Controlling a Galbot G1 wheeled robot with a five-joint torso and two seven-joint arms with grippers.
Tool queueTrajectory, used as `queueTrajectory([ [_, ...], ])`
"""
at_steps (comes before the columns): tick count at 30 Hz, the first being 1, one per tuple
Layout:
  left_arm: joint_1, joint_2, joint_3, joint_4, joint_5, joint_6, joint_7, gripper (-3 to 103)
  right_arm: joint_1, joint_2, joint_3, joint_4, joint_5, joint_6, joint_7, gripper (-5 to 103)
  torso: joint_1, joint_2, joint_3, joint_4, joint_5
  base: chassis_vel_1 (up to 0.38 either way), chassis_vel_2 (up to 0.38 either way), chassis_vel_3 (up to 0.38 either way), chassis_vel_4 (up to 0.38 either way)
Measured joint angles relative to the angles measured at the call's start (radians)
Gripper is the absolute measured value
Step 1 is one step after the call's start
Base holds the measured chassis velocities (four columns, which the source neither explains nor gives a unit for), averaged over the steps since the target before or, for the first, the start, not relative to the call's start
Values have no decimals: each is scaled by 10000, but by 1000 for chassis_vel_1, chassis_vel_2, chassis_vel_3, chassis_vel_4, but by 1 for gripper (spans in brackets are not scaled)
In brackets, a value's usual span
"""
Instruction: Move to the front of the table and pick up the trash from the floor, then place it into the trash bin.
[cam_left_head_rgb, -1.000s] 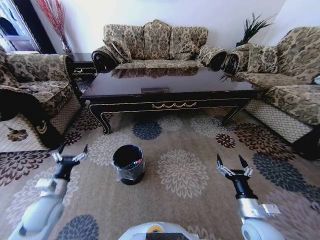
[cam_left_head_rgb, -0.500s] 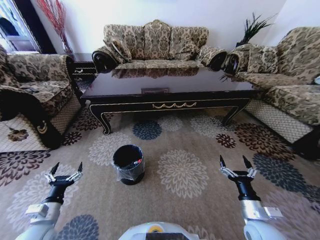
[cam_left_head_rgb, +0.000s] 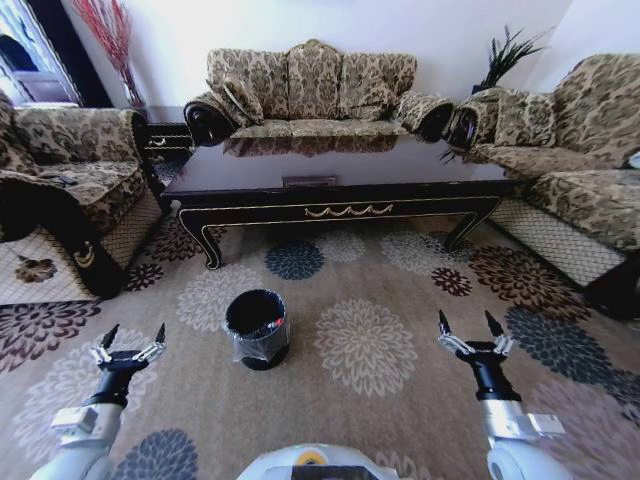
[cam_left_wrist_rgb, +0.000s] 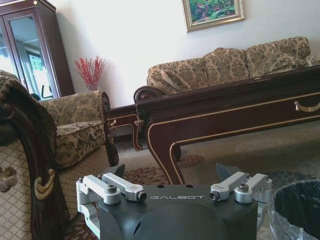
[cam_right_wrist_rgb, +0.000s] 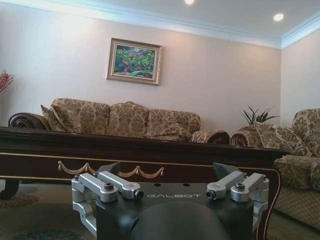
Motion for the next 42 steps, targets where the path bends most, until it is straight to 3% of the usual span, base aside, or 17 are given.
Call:
queueTrajectory([
  [19,-14,15,16,0,-9,26,-20,100,2,-5,-8,8,13,-22,11,100,3,-1,1,-1,1,5,-6,-3,3],
  [42,-13,16,18,0,-10,32,-25,100,3,-6,-9,13,21,-28,25,100,1,0,0,-1,1,112,-112,-104,116],
])
